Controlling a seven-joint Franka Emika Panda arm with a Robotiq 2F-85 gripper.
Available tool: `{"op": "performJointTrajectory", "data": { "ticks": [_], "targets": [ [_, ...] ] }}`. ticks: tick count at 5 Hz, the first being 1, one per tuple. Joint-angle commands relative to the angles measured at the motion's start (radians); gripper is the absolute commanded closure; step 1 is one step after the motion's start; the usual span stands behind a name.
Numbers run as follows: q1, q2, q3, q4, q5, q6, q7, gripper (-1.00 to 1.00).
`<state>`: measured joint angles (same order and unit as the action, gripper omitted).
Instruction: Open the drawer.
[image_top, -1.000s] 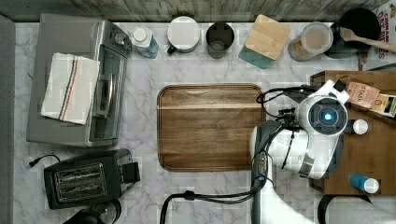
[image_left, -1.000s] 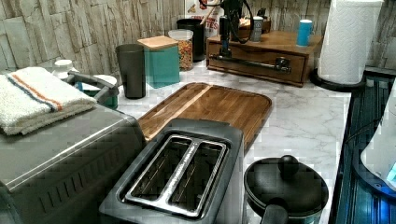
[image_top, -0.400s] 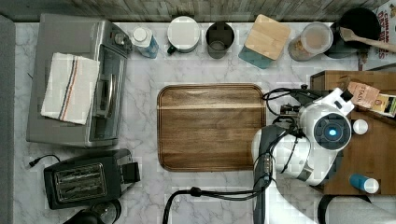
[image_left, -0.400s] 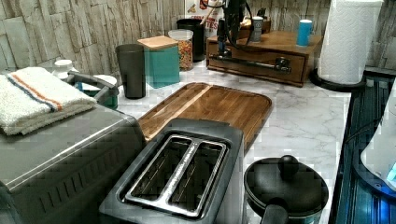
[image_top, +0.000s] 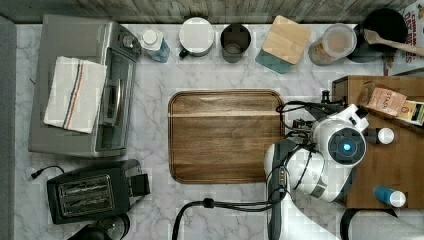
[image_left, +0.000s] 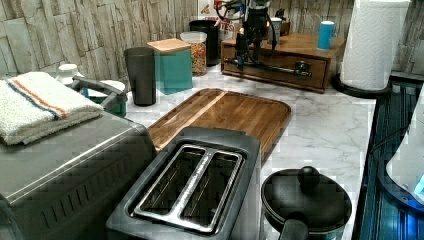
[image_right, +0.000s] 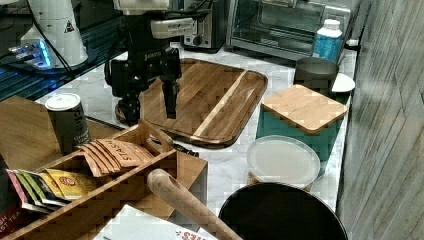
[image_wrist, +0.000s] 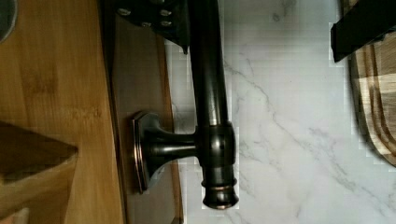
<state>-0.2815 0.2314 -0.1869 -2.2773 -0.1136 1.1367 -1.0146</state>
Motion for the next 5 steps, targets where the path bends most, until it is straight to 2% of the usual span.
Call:
{"op": "performJointTrajectory", "data": {
  "ticks": [1, 2, 3, 4, 5],
  "targets": [
    [-0.111, 0.067, 0.025, -0.020, 0.046, 0.047, -0.185, -1.00],
    [-0.119, 0.052, 0.050, -0.026, 0.066, 0.022, -0.193, -1.00],
    [-0.133, 0.013, 0.103, -0.052, 0.128, 0.009, -0.209, -1.00],
    [-0.113, -0.045, 0.156, -0.096, 0.161, 0.015, -0.181, -1.00],
    [-0.107, -0.095, 0.234, -0.141, 0.240, 0.005, -0.240, -1.00]
  ]
}}
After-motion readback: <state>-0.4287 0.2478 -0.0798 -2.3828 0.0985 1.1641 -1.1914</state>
